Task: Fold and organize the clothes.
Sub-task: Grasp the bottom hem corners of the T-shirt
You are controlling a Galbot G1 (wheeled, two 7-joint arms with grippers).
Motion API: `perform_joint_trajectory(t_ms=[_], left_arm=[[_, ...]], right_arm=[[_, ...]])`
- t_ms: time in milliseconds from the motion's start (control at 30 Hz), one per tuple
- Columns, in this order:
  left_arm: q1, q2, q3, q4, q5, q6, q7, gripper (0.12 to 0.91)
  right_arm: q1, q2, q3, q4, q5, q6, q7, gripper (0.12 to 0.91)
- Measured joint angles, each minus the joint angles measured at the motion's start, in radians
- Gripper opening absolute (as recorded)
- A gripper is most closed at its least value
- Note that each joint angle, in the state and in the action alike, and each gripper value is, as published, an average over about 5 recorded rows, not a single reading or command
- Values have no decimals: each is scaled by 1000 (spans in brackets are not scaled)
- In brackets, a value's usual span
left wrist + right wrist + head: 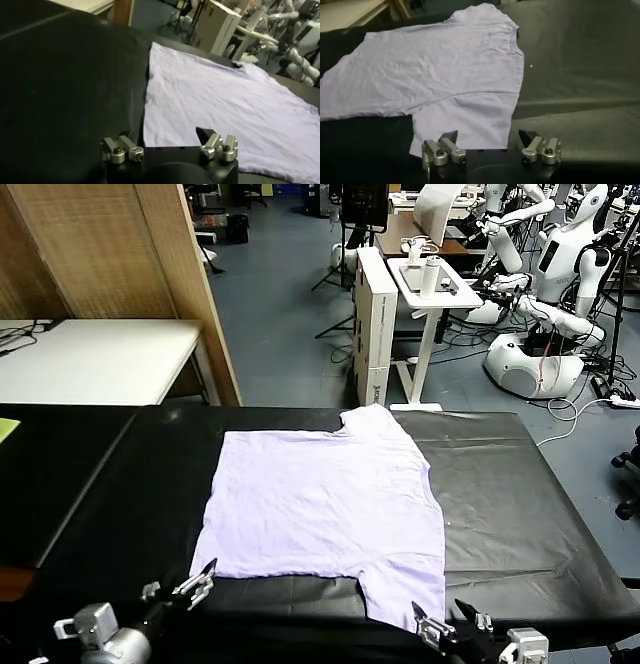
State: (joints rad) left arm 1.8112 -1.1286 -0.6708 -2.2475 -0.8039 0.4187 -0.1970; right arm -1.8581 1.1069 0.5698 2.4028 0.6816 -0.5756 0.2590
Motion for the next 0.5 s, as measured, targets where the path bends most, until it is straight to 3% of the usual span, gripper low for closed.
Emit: perform_joint_trajectory(t_ms=[367, 500], left_arm=[[0, -19, 3, 47, 3, -26, 3, 907], [3, -21, 3, 50, 5, -29, 4, 907]], right_arm=[[25, 0, -11, -41, 0, 0, -11, 905], [27, 1, -12, -53, 0, 0, -12, 846]])
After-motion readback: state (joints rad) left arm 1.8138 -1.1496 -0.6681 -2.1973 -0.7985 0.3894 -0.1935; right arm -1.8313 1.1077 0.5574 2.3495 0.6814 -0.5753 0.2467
